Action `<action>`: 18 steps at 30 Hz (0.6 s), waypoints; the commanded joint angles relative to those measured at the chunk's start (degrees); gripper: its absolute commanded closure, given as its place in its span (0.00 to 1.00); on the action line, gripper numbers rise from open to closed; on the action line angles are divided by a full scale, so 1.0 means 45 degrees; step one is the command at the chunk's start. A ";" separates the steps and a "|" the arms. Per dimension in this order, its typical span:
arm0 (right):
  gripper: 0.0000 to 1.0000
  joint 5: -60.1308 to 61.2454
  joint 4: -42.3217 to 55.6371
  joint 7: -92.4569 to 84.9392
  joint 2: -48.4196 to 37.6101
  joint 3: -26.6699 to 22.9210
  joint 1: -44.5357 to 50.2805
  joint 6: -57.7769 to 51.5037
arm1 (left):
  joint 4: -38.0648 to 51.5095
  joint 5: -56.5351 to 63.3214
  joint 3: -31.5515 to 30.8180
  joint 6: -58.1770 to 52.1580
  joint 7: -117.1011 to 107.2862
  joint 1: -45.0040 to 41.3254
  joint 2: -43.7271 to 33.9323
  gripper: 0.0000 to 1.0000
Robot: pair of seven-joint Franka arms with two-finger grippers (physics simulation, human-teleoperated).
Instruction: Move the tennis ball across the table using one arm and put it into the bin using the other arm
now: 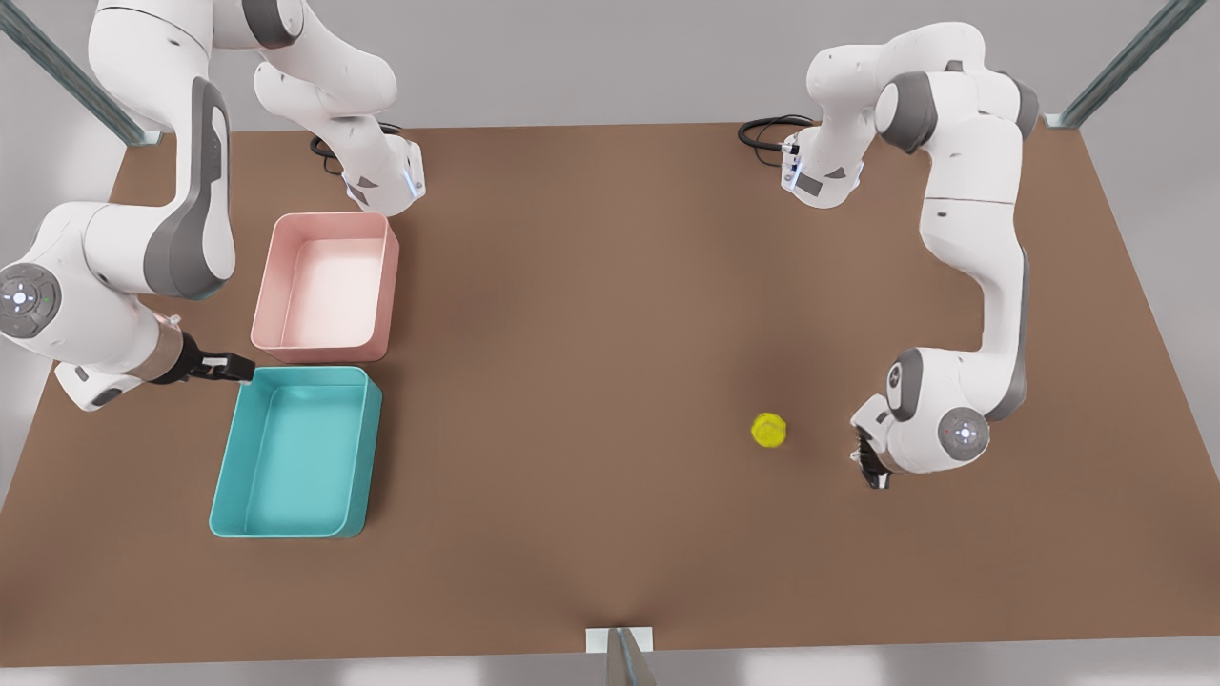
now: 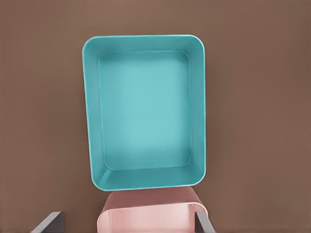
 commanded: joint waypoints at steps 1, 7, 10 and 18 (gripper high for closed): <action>0.00 0.0102 0.0012 -0.0161 -0.0006 -0.0041 -0.0017 0.0006 | 0.1590 -0.0082 0.0291 -0.5342 -1.6004 0.0049 -0.0621 0.79; 0.00 0.0121 -0.0008 -0.0161 -0.0006 -0.0061 -0.0017 0.0006 | 0.2649 0.0589 -0.1786 -0.9413 -2.2159 0.0870 -0.5191 0.00; 0.00 0.0121 -0.0008 -0.0161 0.0013 -0.0061 -0.0017 0.0006 | 0.2902 -0.0159 -0.1506 -1.0000 -2.1457 0.1437 -0.4901 0.00; 0.00 0.0121 -0.0008 -0.0141 0.0091 -0.0061 -0.0017 0.0025 | 0.2863 -0.0824 -0.1662 -1.0000 -2.0048 0.1397 -0.4471 0.00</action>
